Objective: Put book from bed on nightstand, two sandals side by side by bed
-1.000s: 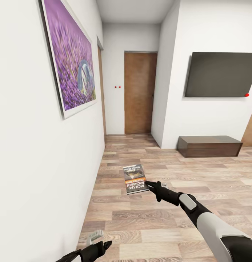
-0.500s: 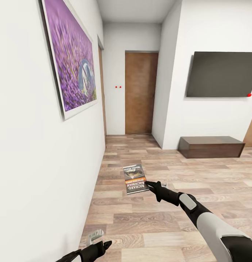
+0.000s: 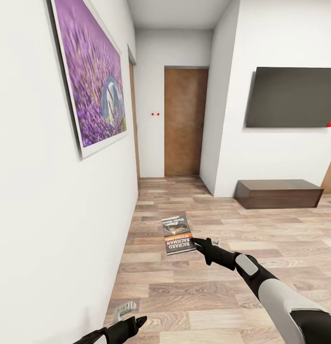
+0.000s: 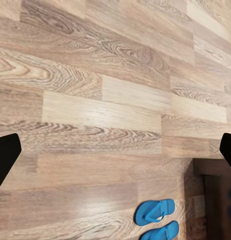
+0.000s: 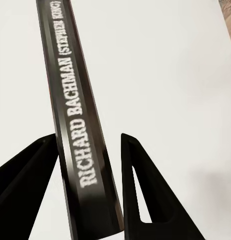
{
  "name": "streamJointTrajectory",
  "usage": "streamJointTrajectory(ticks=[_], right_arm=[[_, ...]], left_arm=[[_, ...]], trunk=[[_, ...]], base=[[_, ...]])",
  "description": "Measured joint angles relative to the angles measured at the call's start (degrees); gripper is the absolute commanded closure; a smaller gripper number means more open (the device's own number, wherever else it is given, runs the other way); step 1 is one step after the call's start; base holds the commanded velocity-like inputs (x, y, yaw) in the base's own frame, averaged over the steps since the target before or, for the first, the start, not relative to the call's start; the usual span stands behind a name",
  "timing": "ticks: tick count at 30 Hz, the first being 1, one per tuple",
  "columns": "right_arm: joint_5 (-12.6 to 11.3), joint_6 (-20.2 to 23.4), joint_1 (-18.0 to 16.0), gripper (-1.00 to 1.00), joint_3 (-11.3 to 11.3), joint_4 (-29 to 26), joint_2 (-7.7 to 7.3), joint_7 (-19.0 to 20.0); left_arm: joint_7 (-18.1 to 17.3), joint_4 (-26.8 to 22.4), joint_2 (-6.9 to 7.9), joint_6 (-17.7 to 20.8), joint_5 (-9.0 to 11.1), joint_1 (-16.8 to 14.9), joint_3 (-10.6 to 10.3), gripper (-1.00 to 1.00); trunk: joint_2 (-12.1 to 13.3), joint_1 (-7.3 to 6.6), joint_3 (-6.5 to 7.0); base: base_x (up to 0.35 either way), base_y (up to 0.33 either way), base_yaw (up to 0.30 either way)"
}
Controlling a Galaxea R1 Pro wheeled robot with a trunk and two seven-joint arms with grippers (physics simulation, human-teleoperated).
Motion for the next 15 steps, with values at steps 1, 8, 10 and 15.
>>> streamJointTrajectory(ticks=[1,8,10,15], right_arm=[[0.0,0.0,0.0,1.00,0.0,0.0,0.00,0.0],[0.0,0.0,0.0,1.00,0.0,0.0,-0.05,0.0],[0.0,0.0,0.0,1.00,0.0,0.0,-0.07,0.0],[0.0,0.0,0.0,1.00,0.0,0.0,-0.08,0.0]], left_arm=[[0.0,0.0,0.00,0.0,0.0,0.0,0.0,-1.00],[0.0,0.0,0.02,0.0,0.0,0.0,0.0,-1.00],[0.0,0.0,0.03,0.0,0.0,0.0,0.0,-1.00],[0.0,0.0,0.07,0.0,0.0,0.0,0.0,-1.00]], trunk=[[0.0,0.00,0.00],[0.0,0.00,0.00],[0.0,0.00,0.00],[0.0,0.00,0.00]], base=[[0.083,0.000,0.000],[0.084,0.000,0.000],[0.086,0.000,0.000],[0.090,0.000,0.000]])
